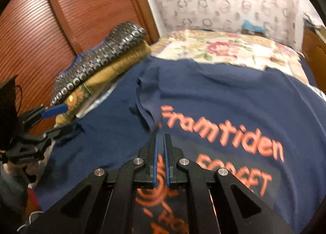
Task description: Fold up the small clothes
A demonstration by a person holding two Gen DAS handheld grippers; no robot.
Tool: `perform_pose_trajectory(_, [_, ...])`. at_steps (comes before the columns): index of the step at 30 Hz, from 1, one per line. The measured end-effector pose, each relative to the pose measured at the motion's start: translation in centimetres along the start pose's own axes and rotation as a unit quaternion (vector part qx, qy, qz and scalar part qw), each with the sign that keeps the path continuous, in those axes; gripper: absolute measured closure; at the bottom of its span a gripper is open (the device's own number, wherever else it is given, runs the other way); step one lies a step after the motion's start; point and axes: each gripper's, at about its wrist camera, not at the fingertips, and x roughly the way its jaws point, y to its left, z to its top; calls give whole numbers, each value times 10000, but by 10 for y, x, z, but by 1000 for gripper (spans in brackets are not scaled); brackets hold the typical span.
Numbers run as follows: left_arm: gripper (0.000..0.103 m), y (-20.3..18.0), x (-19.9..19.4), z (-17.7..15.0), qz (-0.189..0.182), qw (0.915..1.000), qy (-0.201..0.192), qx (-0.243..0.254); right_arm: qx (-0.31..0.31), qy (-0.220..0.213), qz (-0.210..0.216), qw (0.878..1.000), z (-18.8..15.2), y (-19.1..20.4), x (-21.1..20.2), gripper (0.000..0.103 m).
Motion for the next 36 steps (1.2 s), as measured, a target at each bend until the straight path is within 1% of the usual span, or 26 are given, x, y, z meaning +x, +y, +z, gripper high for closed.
perform_pose_trajectory(2, [39,-2,6,0,-5,10000,53,28,-60,-79,-216,9997,3,-3,-1,79])
perform_pose_trajectory(3, [39,-2,10,1,5,9999,94,50,-91,-122,-243,9996,7,-4,-1,79])
perform_pose_trajectory(5, [39,-1,17,0,52,9998,179,82,-116,-213,-158,9996,17,-1,1,78])
perform_pose_trajectory(7, [39,-1,24,-1,108,9995,286,108,-294,-350,-46,9989,28,9,4,76])
perform_pose_trajectory(9, [39,-2,31,-4,113,9991,384,116,-509,-391,24,9979,38,20,10,76])
perform_pose_trajectory(12, [39,-3,42,-6,122,9981,576,166,-731,-334,48,9968,50,33,26,76])
perform_pose_trajectory(15, [39,-2,45,-7,57,9982,590,131,-898,-247,-17,9956,58,39,42,76])
perform_pose_trajectory(18, [39,2,46,-9,-79,9980,628,11,-888,-174,-64,9959,64,37,53,76])
perform_pose_trajectory(19, [39,4,46,-10,-138,9978,645,-59,-874,-167,-54,9960,65,35,54,76])
perform_pose_trajectory(21, [37,6,46,-10,-175,9977,649,-108,-856,-152,-5,9962,68,32,58,87])
perform_pose_trajectory(22, [36,5,46,-11,-175,9977,655,-86,-841,-148,41,9963,69,30,59,90])
perform_pose_trajectory(23, [35,4,45,-11,-178,9976,659,-71,-823,-168,76,9964,70,28,58,95])
perform_pose_trajectory(24, [35,4,45,-11,-179,9976,659,-69,-804,-201,126,9965,70,26,57,98])
perform_pose_trajectory(29, [34,5,43,-13,-190,9976,656,-81,-616,-465,27,9970,71,12,44,101])
perform_pose_trajectory(32, [34,4,43,-13,-188,9976,656,-80,-532,-554,-195,9969,70,1,34,101])
perform_pose_trajectory(35, [34,6,45,-11,-173,9976,661,-73,-317,-436,-550,9970,67,-16,29,101])
perform_pose_trajectory(36, [34,7,44,-11,-170,9976,663,-71,-195,-377,-608,9972,65,-24,28,101])
